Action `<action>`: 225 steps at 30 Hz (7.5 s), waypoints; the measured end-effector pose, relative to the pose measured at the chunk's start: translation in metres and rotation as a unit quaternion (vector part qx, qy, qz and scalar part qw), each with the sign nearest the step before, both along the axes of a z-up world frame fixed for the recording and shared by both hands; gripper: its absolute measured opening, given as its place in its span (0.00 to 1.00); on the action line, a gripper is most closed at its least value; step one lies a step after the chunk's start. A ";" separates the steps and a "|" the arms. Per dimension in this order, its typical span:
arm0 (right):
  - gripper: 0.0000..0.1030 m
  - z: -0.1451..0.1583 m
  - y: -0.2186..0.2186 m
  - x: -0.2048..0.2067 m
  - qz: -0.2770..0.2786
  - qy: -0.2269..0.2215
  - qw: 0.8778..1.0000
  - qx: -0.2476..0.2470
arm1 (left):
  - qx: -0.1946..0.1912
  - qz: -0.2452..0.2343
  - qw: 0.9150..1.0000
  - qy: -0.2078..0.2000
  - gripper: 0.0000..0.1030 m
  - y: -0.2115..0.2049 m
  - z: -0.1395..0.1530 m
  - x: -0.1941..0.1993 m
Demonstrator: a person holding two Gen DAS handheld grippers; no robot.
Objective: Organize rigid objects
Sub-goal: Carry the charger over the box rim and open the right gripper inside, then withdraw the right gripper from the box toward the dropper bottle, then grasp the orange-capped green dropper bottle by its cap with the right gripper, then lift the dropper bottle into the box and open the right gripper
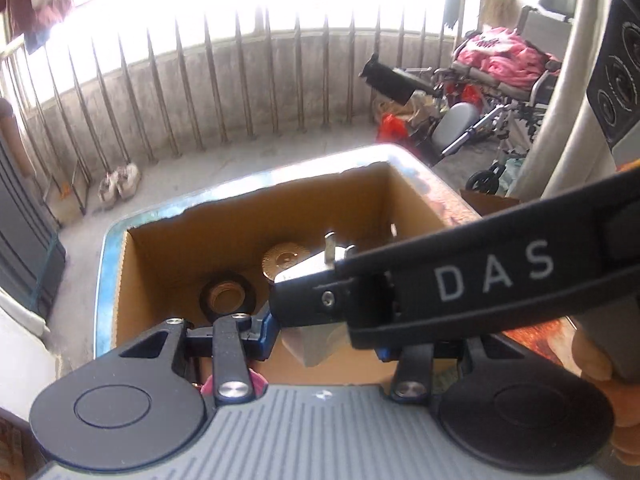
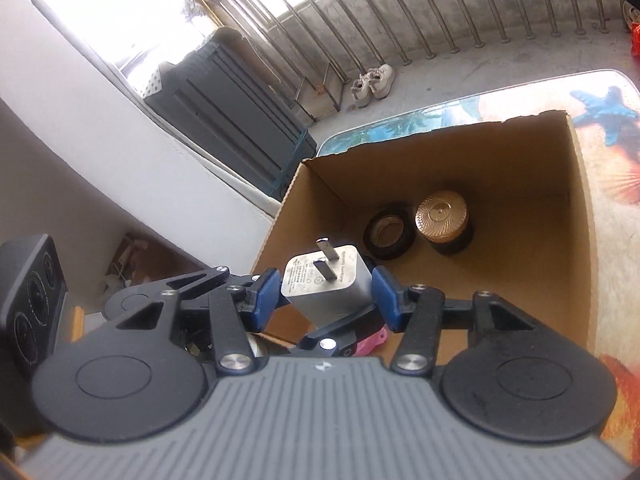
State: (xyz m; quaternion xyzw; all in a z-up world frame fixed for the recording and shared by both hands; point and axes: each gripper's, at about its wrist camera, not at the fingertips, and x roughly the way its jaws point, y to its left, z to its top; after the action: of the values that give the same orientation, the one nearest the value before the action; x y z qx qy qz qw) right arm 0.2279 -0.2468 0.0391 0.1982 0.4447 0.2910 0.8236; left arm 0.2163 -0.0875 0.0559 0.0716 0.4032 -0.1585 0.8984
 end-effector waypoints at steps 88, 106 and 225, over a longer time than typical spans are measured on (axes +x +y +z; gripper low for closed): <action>0.83 -0.035 -0.072 -0.264 -0.118 -0.116 0.980 0.107 | -0.157 -0.026 0.987 0.026 1.00 0.052 -0.017 -0.188; 0.56 -0.050 0.026 -0.187 -0.023 -0.143 0.989 -0.036 | 0.015 0.016 0.993 -0.114 0.97 0.044 -0.064 -0.183; 0.09 0.043 0.001 -0.187 0.019 -0.206 0.976 -0.070 | -0.032 -0.014 0.994 -0.103 0.32 0.022 -0.018 -0.137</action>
State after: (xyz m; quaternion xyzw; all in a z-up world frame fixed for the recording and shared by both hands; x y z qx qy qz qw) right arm 0.0404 -0.2460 0.0821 0.0673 0.2886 0.3091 0.9037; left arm 0.0798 -0.0652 0.0377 0.0644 0.3021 -0.1762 0.9346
